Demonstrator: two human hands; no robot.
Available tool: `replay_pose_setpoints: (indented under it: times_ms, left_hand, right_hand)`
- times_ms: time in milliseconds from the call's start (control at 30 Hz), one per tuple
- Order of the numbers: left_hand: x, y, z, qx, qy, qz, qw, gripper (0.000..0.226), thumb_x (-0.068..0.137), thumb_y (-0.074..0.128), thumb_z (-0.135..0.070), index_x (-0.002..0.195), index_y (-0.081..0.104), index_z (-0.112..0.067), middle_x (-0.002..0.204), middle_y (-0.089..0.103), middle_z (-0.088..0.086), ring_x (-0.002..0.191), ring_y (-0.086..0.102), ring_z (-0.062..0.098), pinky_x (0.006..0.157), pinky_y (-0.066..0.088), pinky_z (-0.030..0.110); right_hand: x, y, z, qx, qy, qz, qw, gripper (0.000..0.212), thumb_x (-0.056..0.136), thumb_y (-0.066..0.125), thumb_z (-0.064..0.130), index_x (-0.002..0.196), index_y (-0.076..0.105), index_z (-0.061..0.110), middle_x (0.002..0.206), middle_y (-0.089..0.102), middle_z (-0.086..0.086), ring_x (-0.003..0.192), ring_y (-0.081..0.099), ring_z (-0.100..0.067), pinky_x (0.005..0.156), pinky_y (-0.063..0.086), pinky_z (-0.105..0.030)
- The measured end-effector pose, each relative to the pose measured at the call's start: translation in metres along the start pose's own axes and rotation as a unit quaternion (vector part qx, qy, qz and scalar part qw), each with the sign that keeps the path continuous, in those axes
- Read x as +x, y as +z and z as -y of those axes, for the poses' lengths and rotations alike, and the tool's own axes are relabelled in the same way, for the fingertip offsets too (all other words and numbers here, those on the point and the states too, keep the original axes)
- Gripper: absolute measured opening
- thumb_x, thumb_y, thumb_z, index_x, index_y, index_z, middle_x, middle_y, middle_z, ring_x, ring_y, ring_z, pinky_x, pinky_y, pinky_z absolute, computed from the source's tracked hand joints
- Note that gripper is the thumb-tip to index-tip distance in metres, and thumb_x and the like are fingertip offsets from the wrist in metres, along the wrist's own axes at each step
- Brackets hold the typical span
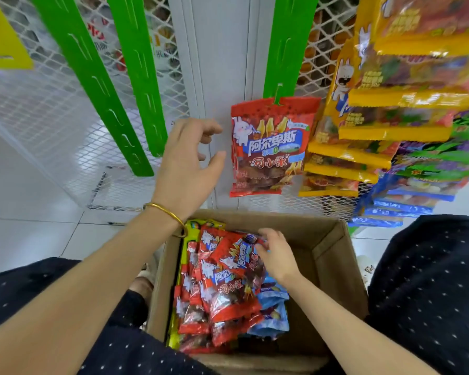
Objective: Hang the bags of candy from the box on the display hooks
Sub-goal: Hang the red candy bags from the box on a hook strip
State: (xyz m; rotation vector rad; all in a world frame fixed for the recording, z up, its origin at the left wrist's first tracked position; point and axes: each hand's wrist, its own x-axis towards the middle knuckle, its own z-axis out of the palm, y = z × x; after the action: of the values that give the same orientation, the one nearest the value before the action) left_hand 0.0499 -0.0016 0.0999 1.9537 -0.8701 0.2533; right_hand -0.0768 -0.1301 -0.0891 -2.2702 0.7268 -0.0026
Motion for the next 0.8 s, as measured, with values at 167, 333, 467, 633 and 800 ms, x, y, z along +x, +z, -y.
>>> replay_pose_setpoints:
  times_ms: [167,333,467,633,800]
  left_hand:
    - [-0.009,0.003,0.017,-0.007,-0.078,0.06,0.995,0.026,0.082,0.061,-0.005,0.101,0.054,-0.022,0.107,0.046,-0.002,0.096,0.052,0.009,0.069,0.045,0.012]
    - [-0.006,0.007,0.026,-0.002,-0.119,0.082,0.989,0.022,0.083,0.06,-0.006,0.098,0.056,-0.021,0.108,0.051,0.001,0.096,0.056,0.012,0.083,0.044,0.023]
    - [-0.009,0.013,0.027,-0.019,-0.174,0.116,0.978,0.019,0.084,0.057,-0.004,0.1,0.059,-0.014,0.108,0.057,0.006,0.092,0.056,0.014,0.085,0.045,0.025]
    - [-0.024,0.023,0.041,0.073,-0.313,0.297,0.899,0.019,0.094,0.049,-0.028,0.093,0.054,-0.01,0.088,0.056,0.009,0.081,0.057,0.023,0.077,0.05,0.03]
    - [-0.046,0.039,0.05,0.088,-0.47,0.41,0.777,0.074,0.088,0.035,-0.063,0.125,0.047,0.0,0.102,0.067,0.021,0.09,0.068,0.028,0.084,0.055,0.042]
  right_hand:
    - [0.01,0.034,-0.015,-0.056,0.103,0.22,0.968,0.099,0.069,0.068,0.063,0.146,0.02,0.023,0.149,0.03,-0.006,0.137,0.024,-0.031,0.111,0.027,-0.042]
    - [0.017,0.034,-0.012,-0.171,0.074,0.228,0.956,0.112,0.061,0.069,0.069,0.147,0.008,0.031,0.154,0.019,-0.001,0.141,0.016,-0.03,0.111,0.024,-0.047]
    - [0.016,0.032,-0.014,-0.109,0.034,0.191,0.975,0.076,0.076,0.067,0.053,0.141,0.034,0.032,0.142,0.039,-0.001,0.129,0.039,-0.023,0.103,0.037,-0.037]
    - [0.006,0.017,-0.007,-0.064,-0.023,0.11,0.992,0.025,0.09,0.056,0.043,0.1,0.07,0.025,0.099,0.063,0.0,0.092,0.059,-0.019,0.075,0.048,-0.035]
    - [-0.002,-0.013,0.017,0.02,-0.085,0.039,0.995,0.02,0.09,0.061,0.026,0.102,0.072,0.014,0.1,0.067,-0.003,0.092,0.061,-0.018,0.077,0.045,-0.028]
